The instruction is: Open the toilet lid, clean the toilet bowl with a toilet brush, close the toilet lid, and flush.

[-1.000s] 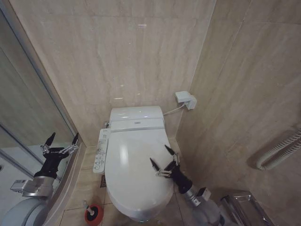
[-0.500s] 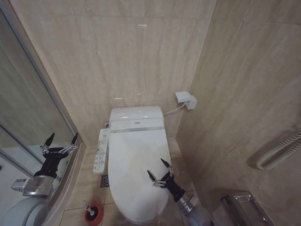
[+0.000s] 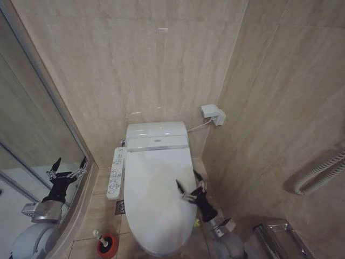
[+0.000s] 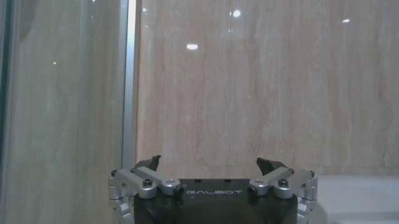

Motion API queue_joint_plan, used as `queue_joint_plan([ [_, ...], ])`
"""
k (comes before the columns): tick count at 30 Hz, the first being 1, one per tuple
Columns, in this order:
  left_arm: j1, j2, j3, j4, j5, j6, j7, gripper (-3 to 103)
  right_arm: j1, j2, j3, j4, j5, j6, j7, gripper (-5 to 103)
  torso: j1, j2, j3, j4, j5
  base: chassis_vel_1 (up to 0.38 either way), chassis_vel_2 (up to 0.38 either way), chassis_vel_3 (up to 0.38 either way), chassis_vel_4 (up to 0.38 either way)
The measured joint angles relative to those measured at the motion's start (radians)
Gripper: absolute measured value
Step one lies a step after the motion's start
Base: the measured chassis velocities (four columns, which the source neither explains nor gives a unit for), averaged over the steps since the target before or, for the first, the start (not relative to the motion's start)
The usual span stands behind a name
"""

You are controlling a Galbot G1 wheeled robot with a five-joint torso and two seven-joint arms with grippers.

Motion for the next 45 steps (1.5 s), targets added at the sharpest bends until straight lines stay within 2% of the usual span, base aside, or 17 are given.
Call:
queue_joint_plan([
  [2, -0.014, -0.002, 0.0, 0.042, 0.0, -0.026, 0.024, 100, 0.016, 0.001, 0.011, 0.023, 0.009, -0.008, 0.014, 100, 0.0, 0.0, 0.0, 0.0012, 0.0001, 0.0, 0.0, 0.0, 0.0],
  [7, -0.129, -0.002, 0.039, 0.196, -0.015, -0.074, 0.078, 100, 0.054, 0.012, 0.026, 0.043, 0.027, -0.022, 0.032, 100, 0.0, 0.0, 0.0, -0.0003, 0.0, 0.0, 0.0, 0.0, 0.0],
  [9, -0.151, -0.002, 0.046, 0.225, -0.023, -0.08, 0.092, 100, 0.06, 0.014, 0.022, 0.038, 0.028, -0.024, 0.031, 100, 0.0, 0.0, 0.0, 0.0005, 0.0001, 0.0, 0.0, 0.0, 0.0],
  [14, -0.307, 0.005, 0.138, 0.366, -0.05, -0.098, 0.16, 100, 0.066, 0.025, 0.015, 0.012, 0.027, -0.026, 0.021, 100, 0.0, 0.0, 0.0, 0.0007, 0.0, 0.0, 0.0, 0.0, 0.0],
  [15, -0.373, 0.008, 0.184, 0.418, -0.058, -0.106, 0.192, 100, 0.066, 0.031, 0.016, 0.004, 0.026, -0.026, 0.02, 100, 0.0, 0.0, 0.0, -0.0004, 0.0003, 0.0, 0.0, 0.0, 0.0],
  [17, -0.476, 0.009, 0.251, 0.517, -0.065, -0.13, 0.286, 100, 0.067, 0.039, 0.023, -0.008, 0.026, -0.026, 0.018, 100, 0.0, 0.0, 0.0, -0.0002, 0.0002, 0.0, 0.0, 0.0, 0.0],
  [18, -0.476, 0.009, 0.251, 0.517, -0.065, -0.13, 0.286, 100, 0.067, 0.039, 0.023, -0.008, 0.026, -0.026, 0.018, 100, 0.0, 0.0, 0.0, -0.0002, 0.0002, 0.0, 0.0, 0.0, 0.0],
  [21, -0.616, 0.0, 0.329, 0.659, -0.069, -0.158, 0.406, 102, 0.072, 0.051, 0.037, -0.024, 0.026, -0.026, 0.018, 100, 0.0, 0.0, 0.0, 0.0001, 0.0005, 0.0, 0.0, 0.0, 0.0],
  [22, -0.671, -0.012, 0.356, 0.726, -0.068, -0.167, 0.443, 102, 0.075, 0.057, 0.043, -0.033, 0.026, -0.026, 0.017, 100, 0.0, 0.0, 0.0, 0.0004, 0.0005, 0.0, 0.0, 0.0, 0.0],
  [24, -0.697, -0.019, 0.368, 0.759, -0.068, -0.171, 0.46, 102, 0.076, 0.061, 0.046, -0.037, 0.025, -0.026, 0.017, 100, 0.0, 0.0, 0.0, 0.0004, 0.0002, 0.0, 0.0, 0.0, 0.0],
  [27, -0.821, -0.081, 0.41, 0.911, -0.05, -0.185, 0.525, 102, 0.076, 0.08, 0.063, -0.053, 0.024, -0.026, 0.013, 100, 0.0, 0.0, 0.0, 0.0006, 0.0002, 0.0, 0.0, 0.0, 0.0],
  [29, -0.851, -0.104, 0.416, 0.944, -0.041, -0.186, 0.538, 97, 0.075, 0.085, 0.069, -0.056, 0.024, -0.025, 0.011, 100, 0.0, 0.0, 0.0, 0.0005, 0.0002, 0.0, 0.0, 0.0, 0.0],
  [34, -0.936, -0.179, 0.427, 1.034, 0.03, -0.187, 0.542, 97, 0.066, 0.096, 0.095, -0.059, 0.025, -0.022, 0.006, 100, 0.0, 0.0, 0.0, 0.0, 0.0002, 0.0, 0.0, 0.0, 0.0],
  [35, -0.959, -0.197, 0.428, 1.061, 0.064, -0.187, 0.524, 75, 0.06, 0.097, 0.101, -0.057, 0.025, -0.022, 0.005, 100, 0.0, 0.0, 0.0, -0.0001, 0.0002, 0.0, 0.0, 0.0, 0.0],
  [42, -1.007, -0.197, 0.41, 1.098, 0.158, -0.178, 0.516, 75, 0.046, 0.087, 0.118, -0.046, 0.038, -0.013, -0.005, 100, 0.0, 0.0, 0.0, 0.0001, 0.0002, 0.0, 0.0, 0.0, 0.0],
  [43, -1.007, -0.185, 0.41, 1.097, 0.171, -0.178, 0.53, 47, 0.046, 0.085, 0.119, -0.048, 0.042, -0.011, -0.007, 100, 0.0, 0.0, 0.0, 0.0006, 0.0001, 0.0, 0.0, 0.0, 0.0],
  [45, -1.007, -0.171, 0.409, 1.096, 0.189, -0.179, 0.551, 47, 0.046, 0.083, 0.12, -0.049, 0.045, -0.01, -0.009, 100, 0.0, 0.0, 0.0, 0.0009, 0.0002, 0.0, 0.0, 0.0, 0.0],
])
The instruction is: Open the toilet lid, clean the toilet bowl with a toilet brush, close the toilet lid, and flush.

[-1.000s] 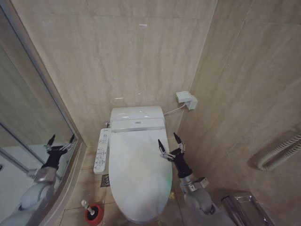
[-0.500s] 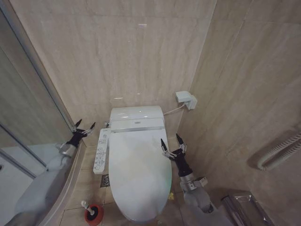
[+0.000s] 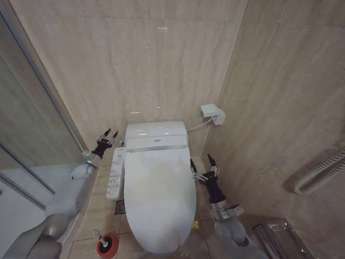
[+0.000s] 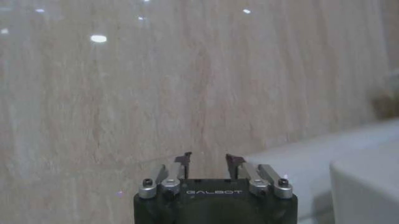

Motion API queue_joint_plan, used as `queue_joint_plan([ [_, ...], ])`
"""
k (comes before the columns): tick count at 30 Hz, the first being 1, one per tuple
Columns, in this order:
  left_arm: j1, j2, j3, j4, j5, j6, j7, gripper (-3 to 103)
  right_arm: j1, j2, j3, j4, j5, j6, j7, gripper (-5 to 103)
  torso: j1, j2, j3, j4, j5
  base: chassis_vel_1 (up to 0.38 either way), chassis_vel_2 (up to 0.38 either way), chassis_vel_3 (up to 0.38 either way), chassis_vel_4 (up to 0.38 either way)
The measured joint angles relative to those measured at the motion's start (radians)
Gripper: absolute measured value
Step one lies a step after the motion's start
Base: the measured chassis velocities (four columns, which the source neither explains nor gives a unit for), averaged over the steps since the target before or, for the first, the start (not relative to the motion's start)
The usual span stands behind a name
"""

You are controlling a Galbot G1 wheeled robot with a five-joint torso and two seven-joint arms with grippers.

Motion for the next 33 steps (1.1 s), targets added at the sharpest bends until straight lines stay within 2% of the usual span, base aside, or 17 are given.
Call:
queue_joint_plan([
  [2, 0.001, 0.018, -0.001, 0.0, 0.022, -0.002, 0.031, 47, 0.002, -0.001, 0.0, -0.003, 0.003, 0.003, -0.002, 100, 0.0, 0.0, 0.0, 0.0001, 0.0001, 0.0, 0.0, 0.0, 0.0],
  [4, -0.002, 0.036, -0.003, 0.017, 0.048, -0.011, 0.093, 47, 0.006, 0.002, -0.001, -0.008, 0.005, 0.006, -0.006, 100, 0.0, 0.0, 0.0, 0.0, -0.0003, 0.0, 0.0, 0.0, 0.0],
  [5, -0.009, 0.04, -0.004, 0.033, 0.057, -0.018, 0.13, 21, 0.008, 0.005, -0.002, -0.009, 0.005, 0.007, -0.007, 100, 0.0, 0.0, 0.0, 0.0, -0.0003, 0.0, 0.0, 0.0, 0.0],
  [6, -0.009, 0.04, -0.004, 0.033, 0.057, -0.018, 0.13, 21, 0.008, 0.005, -0.002, -0.009, 0.005, 0.007, -0.007, 100, 0.0, 0.0, 0.0, 0.0, -0.0003, 0.0, 0.0, 0.0, 0.0],
  [8, -0.024, 0.038, -0.008, 0.065, 0.096, -0.038, 0.171, 21, 0.008, 0.012, -0.004, -0.009, 0.005, 0.007, -0.007, 100, 0.0, 0.0, 0.0, -0.0005, 0.0, 0.0, 0.0, 0.0, 0.0],
  [10, -0.044, 0.022, -0.024, 0.106, 0.168, -0.064, 0.176, 21, 0.008, 0.02, -0.004, -0.009, 0.005, 0.007, -0.007, 100, 0.0, 0.0, 0.0, -0.0006, -0.0003, 0.0, 0.0, 0.0, 0.0],
  [12, -0.051, 0.015, -0.029, 0.118, 0.188, -0.071, 0.175, 21, 0.007, 0.023, -0.004, -0.009, 0.005, 0.007, -0.007, 100, 0.0, 0.0, 0.0, -0.0008, -0.0003, 0.0, 0.0, 0.0, 0.0],
  [13, -0.058, 0.006, -0.032, 0.131, 0.208, -0.075, 0.168, 0, 0.006, 0.027, -0.003, -0.009, 0.005, 0.007, -0.007, 100, 0.0, 0.0, 0.0, -0.0009, -0.0002, 0.0, 0.0, 0.0, 0.0],
  [17, -0.084, -0.009, -0.028, 0.176, 0.242, -0.075, 0.153, 0, 0.003, 0.034, 0.001, -0.009, 0.004, 0.007, -0.007, 100, 0.0, 0.0, 0.0, -0.0009, -0.0002, 0.0, 0.0, 0.0, 0.0],
  [23, -0.106, 0.004, 0.006, 0.194, 0.272, -0.07, 0.145, 0, 0.002, 0.04, 0.004, -0.009, 0.004, 0.007, -0.007, 100, 0.0, 0.0, 0.0, -0.0005, -0.0002, 0.0, 0.0, 0.0, 0.0],
  [33, -0.124, 0.022, 0.125, 0.209, 0.292, -0.059, 0.128, 0, 0.005, 0.055, 0.004, -0.01, -0.001, 0.007, -0.008, 100, 0.0, 0.0, 0.0, -0.0006, 0.0001, 0.0, 0.0, 0.0, 0.0],
])
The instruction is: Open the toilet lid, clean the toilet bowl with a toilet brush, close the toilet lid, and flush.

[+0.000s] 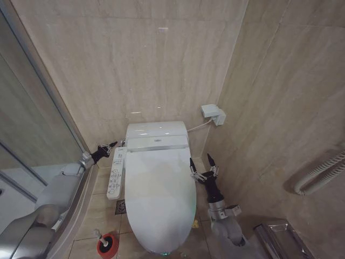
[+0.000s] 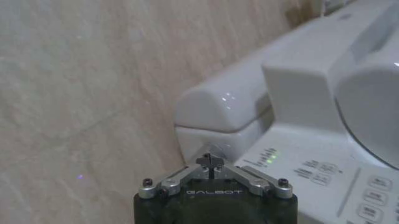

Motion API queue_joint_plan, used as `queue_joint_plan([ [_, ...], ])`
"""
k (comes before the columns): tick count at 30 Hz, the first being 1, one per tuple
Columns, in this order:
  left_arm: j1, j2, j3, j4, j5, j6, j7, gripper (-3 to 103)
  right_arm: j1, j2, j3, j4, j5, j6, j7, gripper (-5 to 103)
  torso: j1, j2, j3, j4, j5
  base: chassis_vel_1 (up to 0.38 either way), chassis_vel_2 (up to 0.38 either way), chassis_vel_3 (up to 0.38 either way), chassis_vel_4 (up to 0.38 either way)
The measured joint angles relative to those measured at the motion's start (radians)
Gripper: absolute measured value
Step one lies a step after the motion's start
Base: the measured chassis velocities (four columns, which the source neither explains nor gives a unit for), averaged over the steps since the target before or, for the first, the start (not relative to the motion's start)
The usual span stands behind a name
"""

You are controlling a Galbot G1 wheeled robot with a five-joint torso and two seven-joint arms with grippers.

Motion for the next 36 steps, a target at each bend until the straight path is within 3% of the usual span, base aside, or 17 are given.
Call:
queue_joint_plan([
  [7, -0.022, -0.004, 0.06, 0.024, 0.007, 0.015, -0.031, 0, -0.007, -0.003, 0.008, 0.007, -0.002, 0.0, -0.001, 100, 0.0, 0.0, 0.0, -0.0002, 0.0003, 0.0, 0.0, 0.0, 0.0],
  [36, -0.038, -0.033, 0.096, 0.059, 0.023, 0.056, -0.11, 0, -0.024, 0.005, 0.009, 0.014, -0.016, 0.006, -0.003, 100, 0.0, 0.0, 0.0, 0.0001, 0.0002, 0.0, 0.0, 0.0, 0.0],
])
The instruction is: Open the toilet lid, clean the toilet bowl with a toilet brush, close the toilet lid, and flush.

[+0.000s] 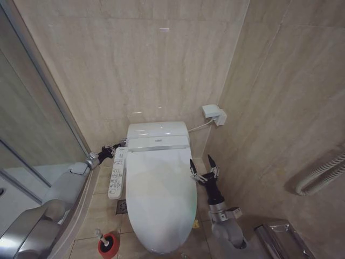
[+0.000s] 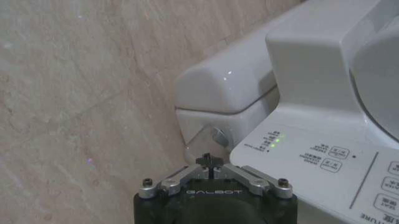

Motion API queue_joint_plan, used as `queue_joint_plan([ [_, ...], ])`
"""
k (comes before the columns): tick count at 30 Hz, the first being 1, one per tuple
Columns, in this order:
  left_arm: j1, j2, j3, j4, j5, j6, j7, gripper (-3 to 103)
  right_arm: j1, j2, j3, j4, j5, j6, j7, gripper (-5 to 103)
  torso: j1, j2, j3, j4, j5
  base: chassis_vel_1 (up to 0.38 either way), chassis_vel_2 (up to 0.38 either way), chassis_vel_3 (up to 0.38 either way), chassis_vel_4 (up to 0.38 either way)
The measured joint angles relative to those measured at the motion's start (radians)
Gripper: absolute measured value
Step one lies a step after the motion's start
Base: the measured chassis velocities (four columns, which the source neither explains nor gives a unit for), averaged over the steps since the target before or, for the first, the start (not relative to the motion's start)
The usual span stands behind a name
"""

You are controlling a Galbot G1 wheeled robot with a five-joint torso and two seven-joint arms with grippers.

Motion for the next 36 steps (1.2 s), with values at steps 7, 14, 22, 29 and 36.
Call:
queue_joint_plan([
  [7, 0.004, 0.004, 0.01, -0.001, 0.015, 0.012, -0.001, 0, -0.004, 0.008, 0.0, 0.001, -0.008, 0.001, 0.0, 100, 0.0, 0.0, 0.0, -0.0004, -0.0011, 0.0, 0.0, 0.0, 0.0],
  [14, 0.004, 0.001, 0.008, 0.0, 0.024, 0.015, -0.013, 0, -0.005, 0.016, 0.0, 0.001, -0.013, 0.002, 0.0, 100, 0.0, 0.0, 0.0, 0.0001, -0.0006, 0.0, 0.0, 0.0, 0.0],
  [22, 0.005, -0.006, 0.008, -0.001, 0.039, 0.024, -0.038, 0, -0.009, 0.022, -0.002, 0.005, -0.02, 0.002, 0.001, 100, 0.0, 0.0, 0.0, 0.0001, -0.0004, 0.0, 0.0, 0.0, 0.0],
  [29, 0.005, -0.004, 0.011, -0.005, 0.049, 0.029, -0.054, 0, -0.017, 0.025, 0.002, 0.01, -0.022, 0.002, 0.001, 100, 0.0, 0.0, 0.0, -0.0003, -0.0005, 0.0, 0.0, 0.0, 0.0],
  [36, 0.0, -0.004, 0.019, -0.004, 0.056, 0.034, -0.059, 0, -0.02, 0.028, 0.006, 0.011, -0.025, 0.003, 0.001, 100, 0.0, 0.0, 0.0, 0.0, -0.0003, 0.0, 0.0, 0.0, 0.0],
])
